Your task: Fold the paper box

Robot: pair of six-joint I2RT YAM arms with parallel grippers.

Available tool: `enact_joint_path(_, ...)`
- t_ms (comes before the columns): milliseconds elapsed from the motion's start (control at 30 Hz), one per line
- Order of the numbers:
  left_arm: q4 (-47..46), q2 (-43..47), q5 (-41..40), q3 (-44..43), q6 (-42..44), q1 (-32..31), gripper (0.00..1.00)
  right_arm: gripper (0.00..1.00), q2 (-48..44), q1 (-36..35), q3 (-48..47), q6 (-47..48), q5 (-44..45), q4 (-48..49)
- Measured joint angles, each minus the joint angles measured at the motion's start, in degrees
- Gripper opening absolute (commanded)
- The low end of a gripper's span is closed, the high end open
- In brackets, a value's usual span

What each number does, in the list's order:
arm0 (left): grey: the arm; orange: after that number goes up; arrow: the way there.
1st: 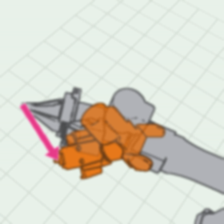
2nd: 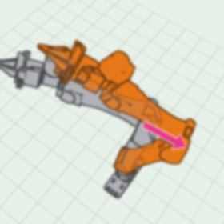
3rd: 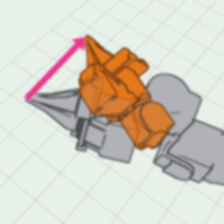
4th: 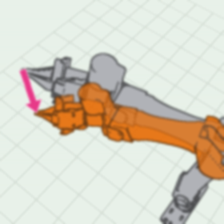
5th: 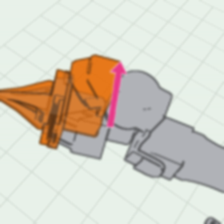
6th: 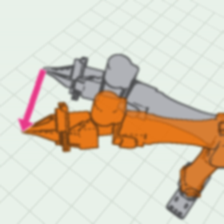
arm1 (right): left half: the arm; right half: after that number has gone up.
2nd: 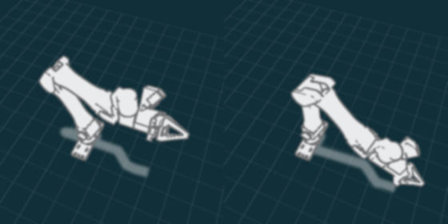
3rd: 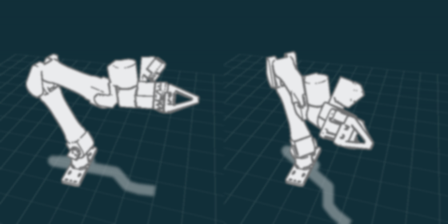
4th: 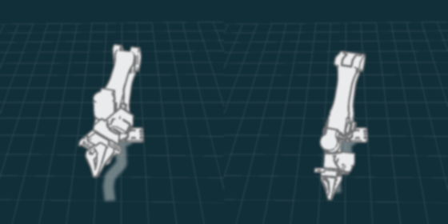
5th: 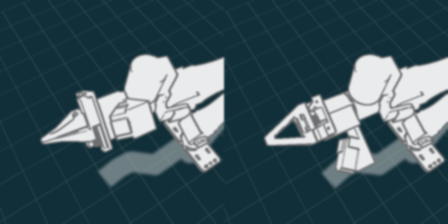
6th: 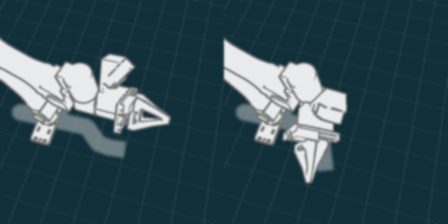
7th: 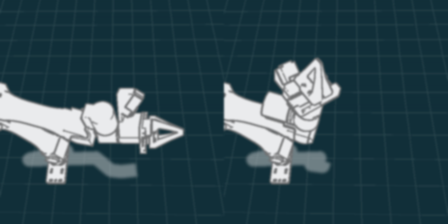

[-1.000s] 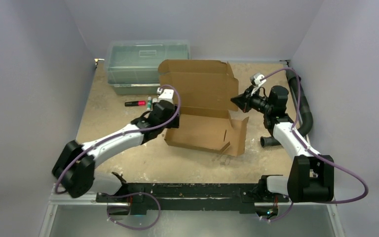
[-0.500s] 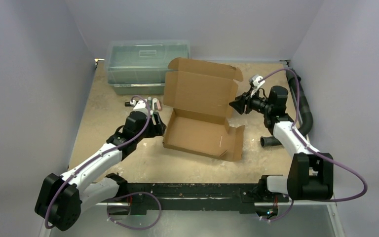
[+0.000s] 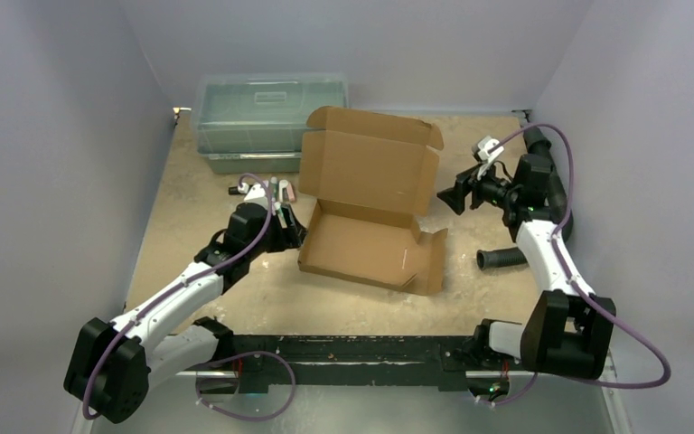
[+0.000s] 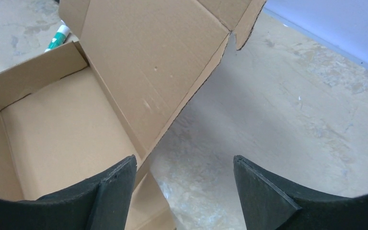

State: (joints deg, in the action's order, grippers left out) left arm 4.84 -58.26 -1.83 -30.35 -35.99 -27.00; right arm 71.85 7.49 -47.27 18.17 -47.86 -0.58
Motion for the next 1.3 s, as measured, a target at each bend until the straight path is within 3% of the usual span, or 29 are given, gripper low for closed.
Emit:
enact_joint_path(200,-0.6,0.1,0.3,0.2,-1.1,0.0,0.69,0.95,-4.3,2.1,-2.1,8.9,-4.3,-10.9)
enact_joint_path(267,-1.1,0.2,0.0,0.2,-1.1,0.0,0.77,0.99,-6.2,2.1,-2.3,13.4,-5.7,-15.5)
enact_joint_path(367,-2.9,0.2,-0.9,0.1,-0.7,0.3,0.98,0.99,-8.7,2.0,-2.0,17.9,-7.5,-21.0)
enact_joint_path(400,-3.6,0.0,-1.3,-0.1,-0.3,0.6,0.99,0.99,-9.4,2.0,-1.6,18.9,-8.3,-22.3)
enact_joint_path(600,-14.4,-4.2,4.5,-1.0,1.1,7.6,0.99,0.99,-10.7,2.0,2.6,20.7,-11.7,-26.2)
enact_joint_path(833,-32.7,-19.1,17.7,-4.3,2.2,15.1,0.96,0.99,-10.9,2.6,2.8,21.0,-12.4,-27.3)
enact_joint_path(1033,-31.6,-27.3,24.5,-13.4,9.7,15.2,0.96,0.99,-12.0,2.8,2.8,21.8,-13.2,-27.8)
enact_joint_path(1300,-28.7,-33.5,27.8,-23.5,13.7,15.7,0.85,0.99,-12.1,3.0,2.9,22.1,-13.2,-28.2)
